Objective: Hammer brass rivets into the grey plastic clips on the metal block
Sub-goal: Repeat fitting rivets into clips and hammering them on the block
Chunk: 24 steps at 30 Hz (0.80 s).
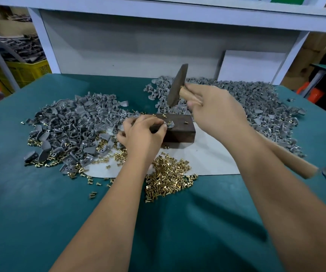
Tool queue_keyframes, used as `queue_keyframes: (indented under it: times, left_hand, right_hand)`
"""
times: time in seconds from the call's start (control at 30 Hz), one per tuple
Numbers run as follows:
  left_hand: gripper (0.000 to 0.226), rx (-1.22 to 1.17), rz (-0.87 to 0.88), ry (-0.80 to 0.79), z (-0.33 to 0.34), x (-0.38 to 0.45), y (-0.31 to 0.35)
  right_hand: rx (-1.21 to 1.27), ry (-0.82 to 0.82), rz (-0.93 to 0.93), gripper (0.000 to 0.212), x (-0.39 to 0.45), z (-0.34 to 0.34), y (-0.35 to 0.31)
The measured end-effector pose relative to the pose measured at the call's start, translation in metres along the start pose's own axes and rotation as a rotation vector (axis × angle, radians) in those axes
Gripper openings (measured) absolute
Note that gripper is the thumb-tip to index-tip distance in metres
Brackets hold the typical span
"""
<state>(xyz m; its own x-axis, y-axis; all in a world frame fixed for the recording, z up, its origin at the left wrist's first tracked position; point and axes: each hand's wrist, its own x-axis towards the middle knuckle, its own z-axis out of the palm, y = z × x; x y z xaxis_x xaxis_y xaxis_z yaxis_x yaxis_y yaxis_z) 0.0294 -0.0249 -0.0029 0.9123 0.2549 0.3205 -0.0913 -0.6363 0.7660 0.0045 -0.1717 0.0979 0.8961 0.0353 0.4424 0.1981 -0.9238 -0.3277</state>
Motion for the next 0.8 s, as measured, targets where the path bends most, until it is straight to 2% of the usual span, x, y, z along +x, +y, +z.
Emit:
queue_keyframes:
  times: [0.07,0.17,0.3,0.33,0.43,0.47,0.6,0.7,0.73,0.8]
  left_hand:
    - [0.011,-0.002,0.006,0.008,0.0,0.001,-0.001]
    - [0.012,0.04,0.027,0.008,-0.002,0.001,-0.001]
    - [0.01,0.01,0.03,0.023,0.0,0.001,-0.002]
    - [0.011,0.013,0.03,0.027,0.001,0.002,-0.003]
    - [0.017,0.043,0.028,0.014,0.0,0.001,-0.002]
    - [0.018,0.04,0.027,0.014,0.0,0.001,-0.002]
    - [0.012,0.003,0.007,0.022,0.001,0.001,-0.001]
    - [0.012,0.019,0.021,0.007,0.0,0.001,-0.001]
    - [0.012,0.021,0.023,0.009,0.0,0.001,-0.001]
    - [0.012,0.01,0.013,0.027,0.001,0.001,-0.002]
  right_hand:
    - [-0.039,-0.026,0.038,0.04,-0.003,0.003,-0.001]
    - [-0.168,-0.174,0.015,0.035,-0.004,0.007,-0.005]
    - [-0.122,0.013,0.029,0.034,0.0,0.001,-0.007]
    - [-0.125,0.017,0.037,0.033,-0.002,0.001,-0.007]
    - [-0.216,-0.153,-0.003,0.034,-0.006,0.009,-0.008]
    - [-0.229,-0.142,-0.014,0.035,-0.006,0.008,-0.009]
    - [-0.245,0.136,-0.069,0.044,-0.011,0.014,-0.01]
    - [-0.355,0.001,-0.115,0.047,-0.016,0.025,-0.011]
    - [-0.369,-0.002,-0.105,0.048,-0.016,0.025,-0.011]
    - [-0.399,0.095,-0.089,0.051,-0.017,0.024,-0.011]
